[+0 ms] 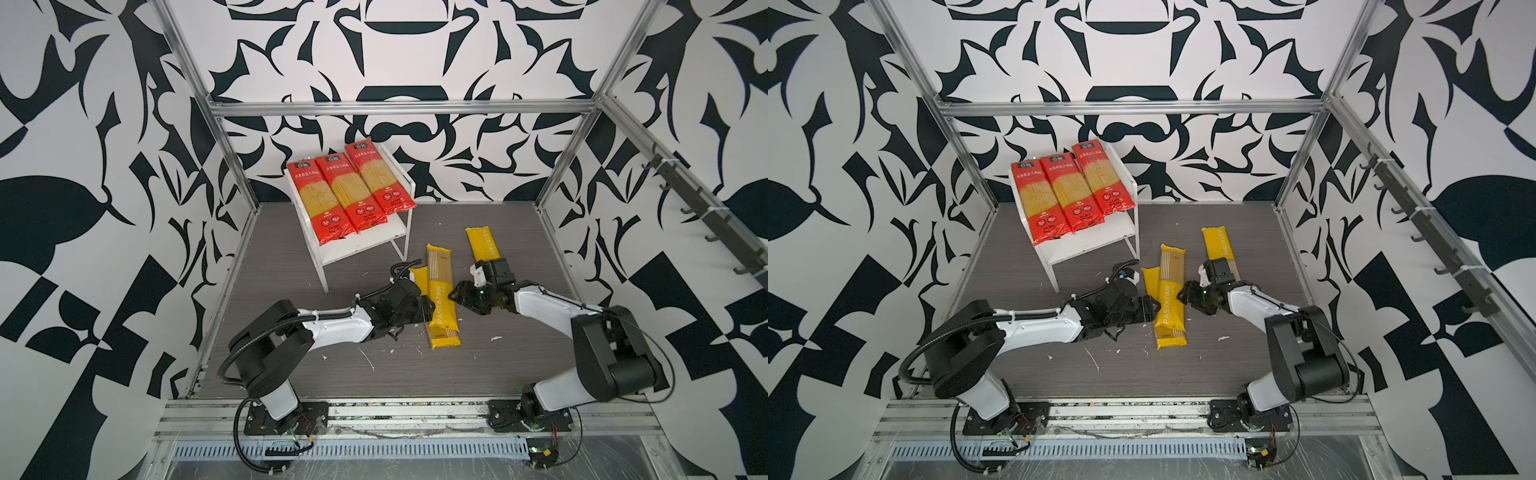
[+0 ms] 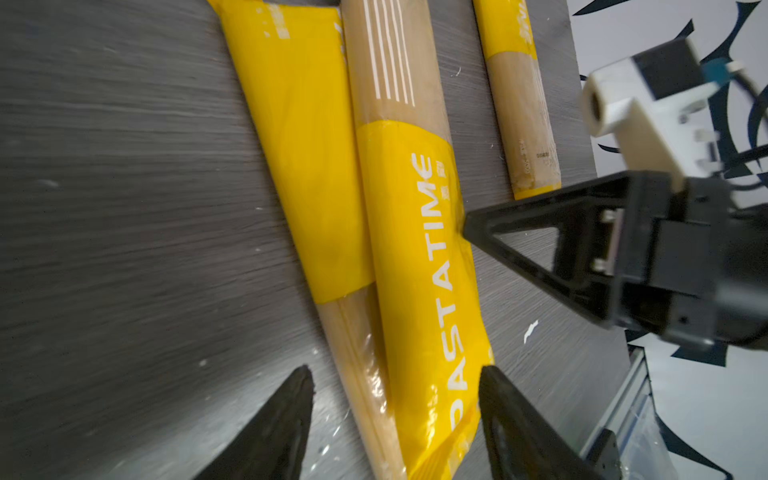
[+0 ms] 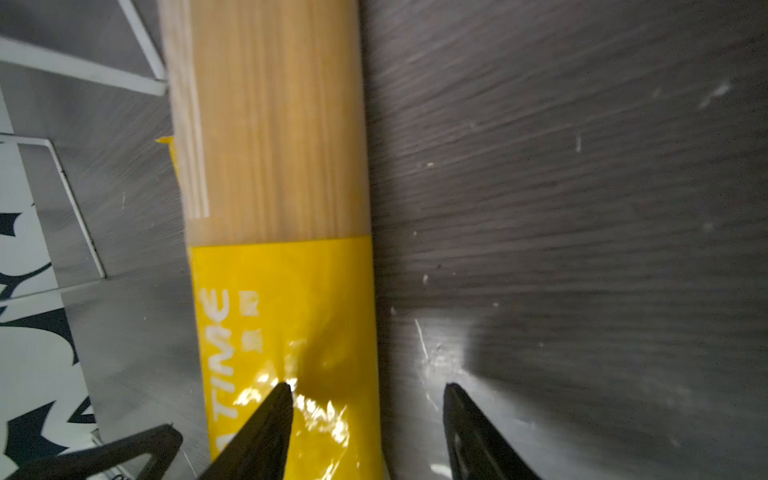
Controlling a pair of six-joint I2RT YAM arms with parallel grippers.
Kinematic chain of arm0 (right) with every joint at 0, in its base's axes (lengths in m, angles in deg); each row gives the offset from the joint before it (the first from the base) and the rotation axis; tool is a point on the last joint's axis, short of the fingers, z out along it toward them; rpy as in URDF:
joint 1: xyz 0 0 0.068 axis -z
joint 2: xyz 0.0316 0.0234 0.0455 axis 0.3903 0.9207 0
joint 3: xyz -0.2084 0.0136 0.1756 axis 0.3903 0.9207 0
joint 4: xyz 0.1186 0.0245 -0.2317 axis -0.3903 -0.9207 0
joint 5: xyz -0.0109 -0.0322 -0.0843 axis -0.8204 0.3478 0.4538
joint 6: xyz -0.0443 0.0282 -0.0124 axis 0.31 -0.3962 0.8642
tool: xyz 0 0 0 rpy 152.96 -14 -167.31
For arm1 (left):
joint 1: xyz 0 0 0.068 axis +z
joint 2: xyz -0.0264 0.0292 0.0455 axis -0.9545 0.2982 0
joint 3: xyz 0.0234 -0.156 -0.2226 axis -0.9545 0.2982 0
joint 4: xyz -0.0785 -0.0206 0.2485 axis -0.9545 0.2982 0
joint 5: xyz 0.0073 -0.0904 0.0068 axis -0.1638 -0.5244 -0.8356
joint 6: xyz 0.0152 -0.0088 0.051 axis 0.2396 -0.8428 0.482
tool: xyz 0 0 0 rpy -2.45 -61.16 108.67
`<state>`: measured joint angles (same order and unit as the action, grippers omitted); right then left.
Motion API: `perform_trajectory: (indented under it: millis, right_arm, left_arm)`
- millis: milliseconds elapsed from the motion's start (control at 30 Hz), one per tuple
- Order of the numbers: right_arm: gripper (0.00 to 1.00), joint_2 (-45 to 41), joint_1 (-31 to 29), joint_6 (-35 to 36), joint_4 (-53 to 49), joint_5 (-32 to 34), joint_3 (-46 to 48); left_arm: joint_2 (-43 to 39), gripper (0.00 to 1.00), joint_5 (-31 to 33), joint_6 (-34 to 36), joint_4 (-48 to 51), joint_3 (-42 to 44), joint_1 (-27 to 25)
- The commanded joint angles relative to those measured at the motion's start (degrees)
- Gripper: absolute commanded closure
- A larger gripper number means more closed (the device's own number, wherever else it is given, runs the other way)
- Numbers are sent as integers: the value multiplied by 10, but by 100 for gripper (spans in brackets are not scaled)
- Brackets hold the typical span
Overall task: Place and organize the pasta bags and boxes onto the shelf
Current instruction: 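Grasp the yellow pack's end with the right gripper and lift it upright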
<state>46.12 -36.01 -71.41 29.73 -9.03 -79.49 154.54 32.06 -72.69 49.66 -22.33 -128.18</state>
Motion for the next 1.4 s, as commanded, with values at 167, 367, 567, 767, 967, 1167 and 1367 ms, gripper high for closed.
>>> perform_trajectory:
  millis: [167,367,567,767,967,1167,1367]
  right_arm:
    - [37,80,19,-37,208,-121,18]
    - [49,88,30,-92,359,-230,44]
    - [58,110,30,-165,481,-271,75]
    - [72,142,30,-181,548,-270,103]
    - [84,118,30,-228,590,-256,122]
    - [91,80,30,-251,599,-239,144]
    - [97,14,35,-174,491,-246,131]
  left_arm:
    - [66,41,-87,-64,-65,-16,31]
    - [77,49,-108,-69,-83,-12,44]
    - [87,55,-120,-69,-96,-11,49]
    - [92,57,-137,-76,-117,-10,51]
    - [70,49,-140,-73,-109,-4,54]
    - [5,36,-135,-89,-130,43,72]
    - [-51,31,-132,-55,-104,55,74]
